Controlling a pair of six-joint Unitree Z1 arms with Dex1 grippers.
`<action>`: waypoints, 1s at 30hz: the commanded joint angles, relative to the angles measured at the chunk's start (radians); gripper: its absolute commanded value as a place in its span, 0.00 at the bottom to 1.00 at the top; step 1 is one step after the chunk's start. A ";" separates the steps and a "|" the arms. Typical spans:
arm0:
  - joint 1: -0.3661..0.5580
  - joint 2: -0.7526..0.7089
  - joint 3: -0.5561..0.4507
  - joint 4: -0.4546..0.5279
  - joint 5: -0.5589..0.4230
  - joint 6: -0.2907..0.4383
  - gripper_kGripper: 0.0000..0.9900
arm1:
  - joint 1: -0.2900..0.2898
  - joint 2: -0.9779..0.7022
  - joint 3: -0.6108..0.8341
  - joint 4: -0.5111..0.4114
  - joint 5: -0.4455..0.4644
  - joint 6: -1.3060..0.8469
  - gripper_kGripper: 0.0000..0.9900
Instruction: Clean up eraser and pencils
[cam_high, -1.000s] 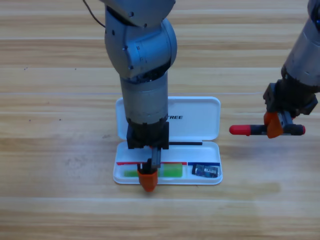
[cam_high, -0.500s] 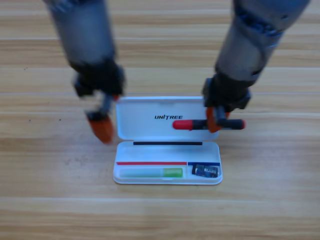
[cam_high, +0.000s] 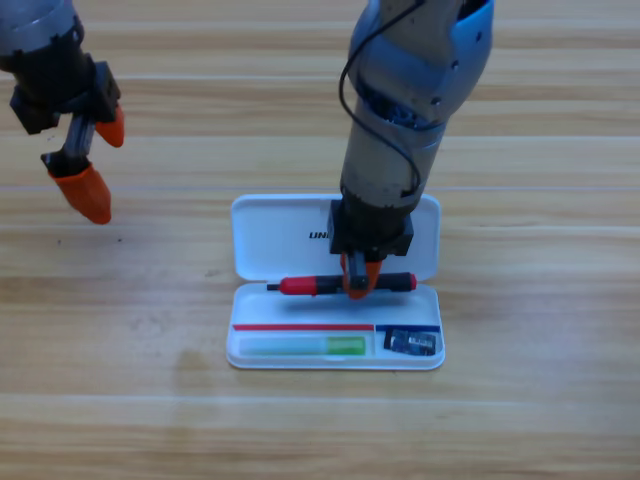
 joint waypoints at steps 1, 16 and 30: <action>0.020 0.015 0.037 -0.006 -0.025 0.008 1.00 | 0.034 0.086 -0.007 0.011 -0.002 0.012 0.00; 0.020 0.017 0.057 -0.025 -0.032 0.008 1.00 | 0.035 -0.034 0.025 0.011 0.053 0.084 0.95; 0.118 0.144 -0.150 -0.109 -0.183 0.011 0.68 | 0.038 -0.587 0.367 -0.061 0.299 0.111 0.95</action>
